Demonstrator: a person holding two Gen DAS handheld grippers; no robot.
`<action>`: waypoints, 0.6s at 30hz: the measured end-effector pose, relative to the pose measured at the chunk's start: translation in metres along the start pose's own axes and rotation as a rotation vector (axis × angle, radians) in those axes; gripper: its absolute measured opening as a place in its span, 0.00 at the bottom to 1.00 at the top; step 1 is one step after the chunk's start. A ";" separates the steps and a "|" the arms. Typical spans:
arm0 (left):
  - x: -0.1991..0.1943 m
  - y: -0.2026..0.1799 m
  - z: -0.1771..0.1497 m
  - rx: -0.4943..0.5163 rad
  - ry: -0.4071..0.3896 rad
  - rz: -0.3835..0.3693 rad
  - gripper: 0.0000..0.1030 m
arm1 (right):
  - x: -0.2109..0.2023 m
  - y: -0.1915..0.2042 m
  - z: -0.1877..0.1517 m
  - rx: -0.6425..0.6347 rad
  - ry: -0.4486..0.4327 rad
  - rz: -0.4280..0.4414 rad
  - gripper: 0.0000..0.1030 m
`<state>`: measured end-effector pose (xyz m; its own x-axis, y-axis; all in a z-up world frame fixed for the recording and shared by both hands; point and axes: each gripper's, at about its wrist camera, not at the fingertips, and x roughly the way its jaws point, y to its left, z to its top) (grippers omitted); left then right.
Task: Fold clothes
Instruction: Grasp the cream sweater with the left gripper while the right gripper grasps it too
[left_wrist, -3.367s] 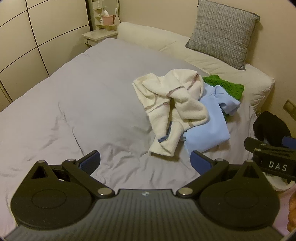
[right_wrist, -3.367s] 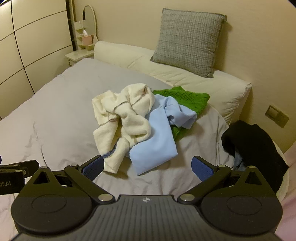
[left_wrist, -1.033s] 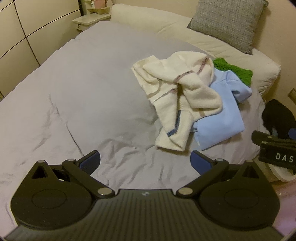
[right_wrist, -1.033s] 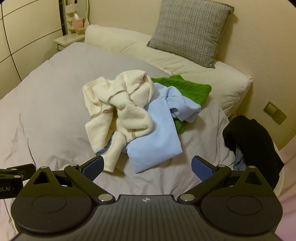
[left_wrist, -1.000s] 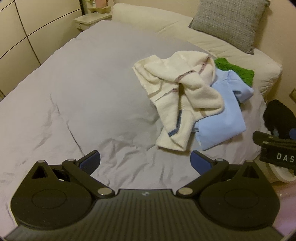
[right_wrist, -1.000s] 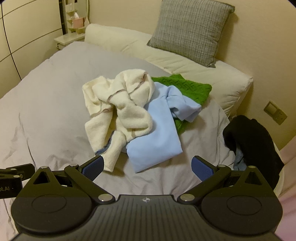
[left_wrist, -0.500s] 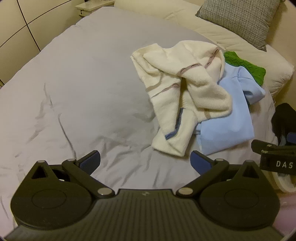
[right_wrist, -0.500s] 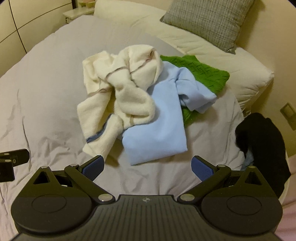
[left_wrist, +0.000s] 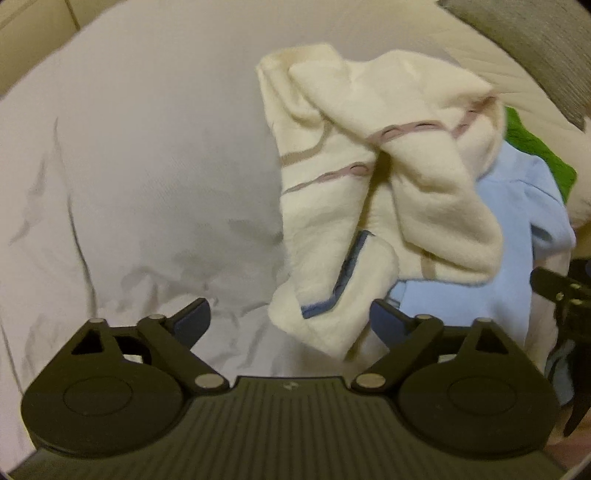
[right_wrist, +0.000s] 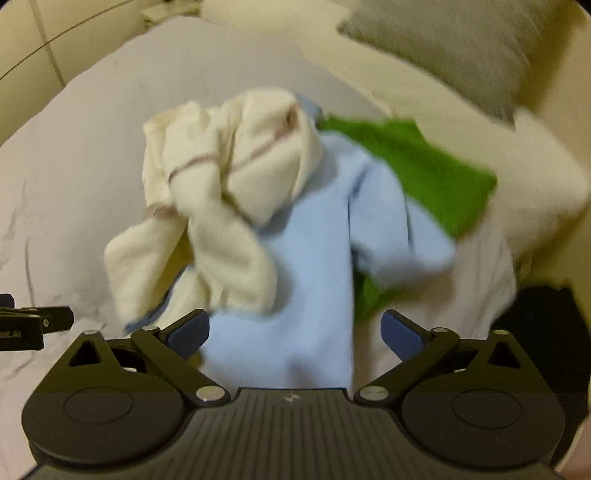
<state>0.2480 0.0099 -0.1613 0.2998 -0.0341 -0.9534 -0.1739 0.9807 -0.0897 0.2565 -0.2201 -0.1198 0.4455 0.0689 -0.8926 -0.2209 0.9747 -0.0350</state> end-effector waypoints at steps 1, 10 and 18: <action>0.007 0.003 0.003 -0.027 0.014 -0.018 0.80 | 0.005 -0.001 0.006 -0.024 -0.009 0.006 0.99; 0.053 0.004 0.041 -0.100 0.057 -0.067 0.73 | 0.056 -0.014 0.059 0.022 0.012 0.149 0.99; 0.090 -0.001 0.074 -0.131 0.066 -0.108 0.73 | 0.092 -0.003 0.111 -0.070 -0.021 0.120 0.98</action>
<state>0.3443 0.0195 -0.2262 0.2617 -0.1547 -0.9527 -0.2661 0.9372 -0.2253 0.3945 -0.1933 -0.1516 0.4297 0.1893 -0.8829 -0.3335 0.9419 0.0396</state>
